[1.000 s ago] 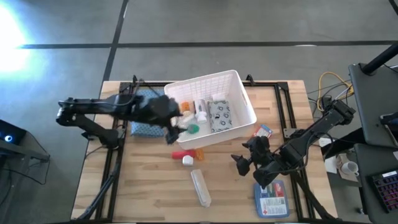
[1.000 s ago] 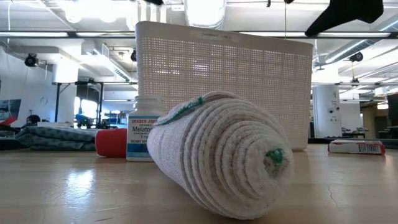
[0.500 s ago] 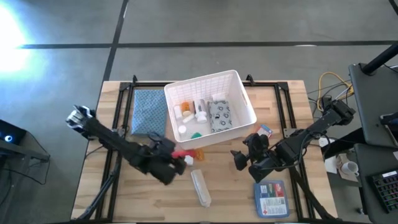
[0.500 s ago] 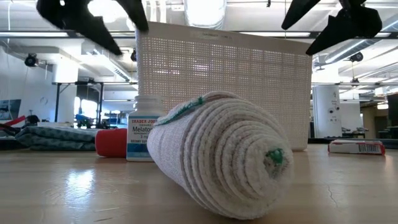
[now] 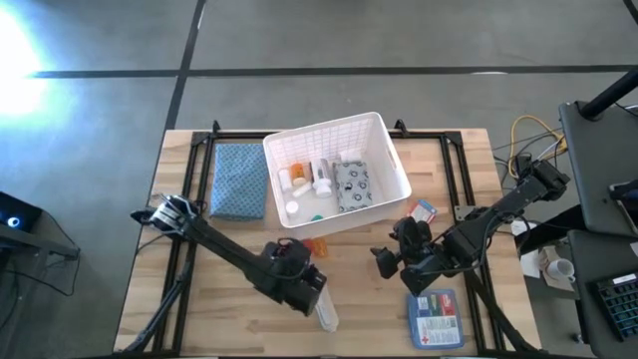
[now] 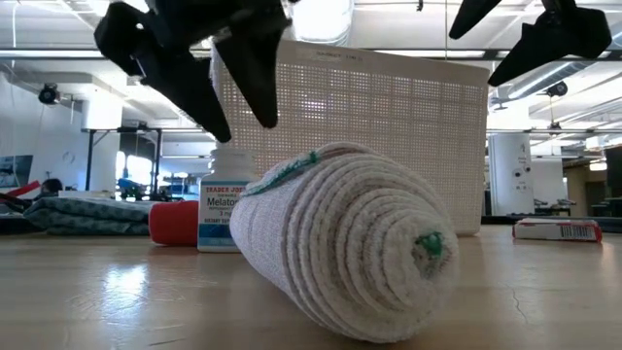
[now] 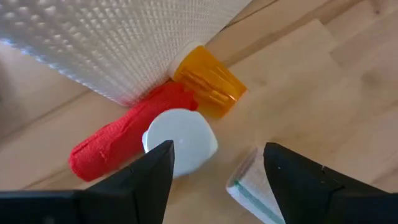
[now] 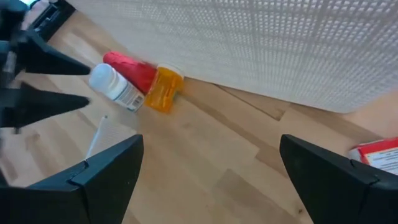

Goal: Pick & place medical supplies in basket/bin
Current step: Put the white pill bottle into the white bin

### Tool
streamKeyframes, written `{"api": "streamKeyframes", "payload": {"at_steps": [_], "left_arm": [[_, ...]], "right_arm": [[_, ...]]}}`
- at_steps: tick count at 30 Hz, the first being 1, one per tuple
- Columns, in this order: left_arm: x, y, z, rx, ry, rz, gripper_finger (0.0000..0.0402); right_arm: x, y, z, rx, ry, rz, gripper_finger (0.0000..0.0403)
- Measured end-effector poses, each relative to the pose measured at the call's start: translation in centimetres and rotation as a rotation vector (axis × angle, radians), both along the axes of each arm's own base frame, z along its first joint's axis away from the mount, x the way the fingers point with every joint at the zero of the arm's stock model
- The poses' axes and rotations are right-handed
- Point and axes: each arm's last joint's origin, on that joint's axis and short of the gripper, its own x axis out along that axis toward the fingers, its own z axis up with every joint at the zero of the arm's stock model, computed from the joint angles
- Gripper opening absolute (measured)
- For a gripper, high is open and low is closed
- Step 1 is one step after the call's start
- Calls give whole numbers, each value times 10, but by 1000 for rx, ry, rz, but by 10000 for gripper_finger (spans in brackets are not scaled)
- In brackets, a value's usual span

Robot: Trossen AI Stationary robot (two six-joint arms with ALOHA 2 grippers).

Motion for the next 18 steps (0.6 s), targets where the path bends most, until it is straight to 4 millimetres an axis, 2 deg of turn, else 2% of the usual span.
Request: {"api": "streamKeyframes", "payload": {"at_steps": [7,12,18], "left_arm": [[-4,6,-6,6,31,39,226],[-8,4,5,3,32,33,230],[-10,6,-1,-8,50,37,275]], "right_arm": [[1,1,0,7,-10,2,365],[1,1,0,6,-11,2,365],[1,1,1,-7,-15,0,365]]}}
